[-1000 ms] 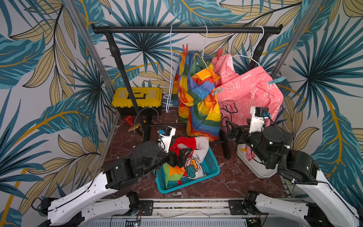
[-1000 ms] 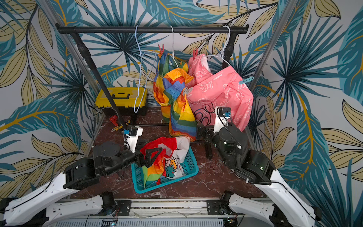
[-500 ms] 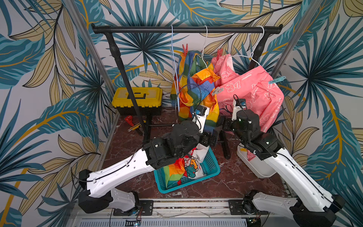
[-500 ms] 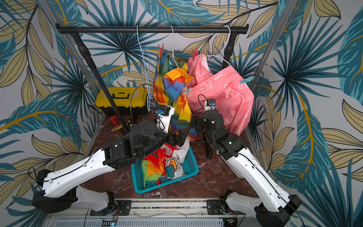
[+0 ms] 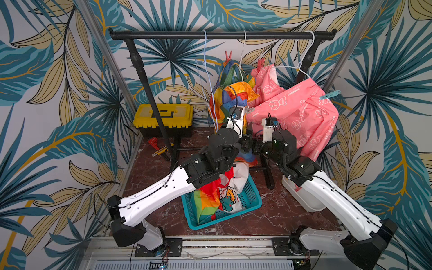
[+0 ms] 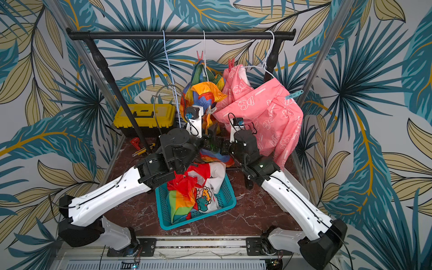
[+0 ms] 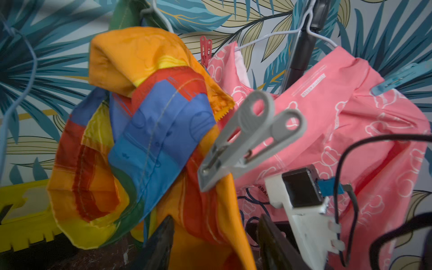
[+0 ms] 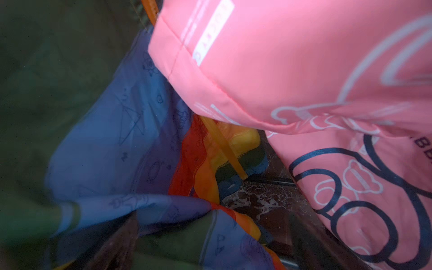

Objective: Remove the clothespins securing jackets to the hanger
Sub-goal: Pick up the hanger from the clothesline.

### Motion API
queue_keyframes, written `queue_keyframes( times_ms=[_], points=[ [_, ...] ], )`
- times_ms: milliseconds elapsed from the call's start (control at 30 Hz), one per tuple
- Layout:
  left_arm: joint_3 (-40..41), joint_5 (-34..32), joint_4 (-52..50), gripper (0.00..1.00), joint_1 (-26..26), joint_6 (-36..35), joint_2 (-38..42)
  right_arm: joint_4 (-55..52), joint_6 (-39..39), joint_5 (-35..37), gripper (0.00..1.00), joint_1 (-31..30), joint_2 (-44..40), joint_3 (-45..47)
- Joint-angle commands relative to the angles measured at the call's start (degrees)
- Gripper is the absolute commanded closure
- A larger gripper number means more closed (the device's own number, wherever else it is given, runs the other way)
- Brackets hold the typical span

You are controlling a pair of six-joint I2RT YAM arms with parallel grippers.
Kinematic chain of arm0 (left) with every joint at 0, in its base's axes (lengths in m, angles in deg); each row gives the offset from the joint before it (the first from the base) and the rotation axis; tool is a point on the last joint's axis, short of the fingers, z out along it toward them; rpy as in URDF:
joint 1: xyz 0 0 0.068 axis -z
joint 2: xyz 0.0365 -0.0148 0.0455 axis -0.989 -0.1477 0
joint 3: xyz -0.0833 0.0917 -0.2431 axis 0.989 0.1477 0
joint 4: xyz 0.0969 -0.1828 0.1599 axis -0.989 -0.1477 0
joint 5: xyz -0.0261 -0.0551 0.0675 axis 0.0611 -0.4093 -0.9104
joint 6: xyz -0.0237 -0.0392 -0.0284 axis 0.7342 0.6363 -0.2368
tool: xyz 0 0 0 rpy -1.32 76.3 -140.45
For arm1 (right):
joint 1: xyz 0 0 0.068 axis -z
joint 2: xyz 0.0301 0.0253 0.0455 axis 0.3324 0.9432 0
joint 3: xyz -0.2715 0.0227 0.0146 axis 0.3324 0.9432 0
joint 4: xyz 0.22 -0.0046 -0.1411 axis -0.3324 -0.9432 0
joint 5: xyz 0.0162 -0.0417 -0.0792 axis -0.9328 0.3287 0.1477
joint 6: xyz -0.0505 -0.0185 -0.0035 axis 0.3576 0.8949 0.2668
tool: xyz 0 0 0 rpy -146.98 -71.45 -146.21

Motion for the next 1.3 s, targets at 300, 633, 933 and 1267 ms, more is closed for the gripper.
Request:
queue_keyframes(
  times_ms=[300, 633, 933, 1267],
  points=[
    [-1.0, 3.2, 0.7, 1.00, -2.5, -0.7, 1.5, 1.3, -1.1, -2.4, 0.00, 0.1, -0.4, -1.9],
    [-1.2, 4.9, 2.1, 1.00, -3.0, -7.5, 6.5, -2.3, -0.8, -2.5, 0.01, 0.1, -2.8, -4.2],
    [-4.0, 9.2, 3.9, 1.00, -3.0, -11.0, 12.9, -3.8, 0.2, -1.1, 0.01, 0.1, -4.6, -4.0],
    [-9.8, 13.5, 7.3, 1.00, -3.0, -16.7, 14.1, -4.2, -0.4, -3.9, 0.01, -0.3, -3.4, -5.3]
  ],
)
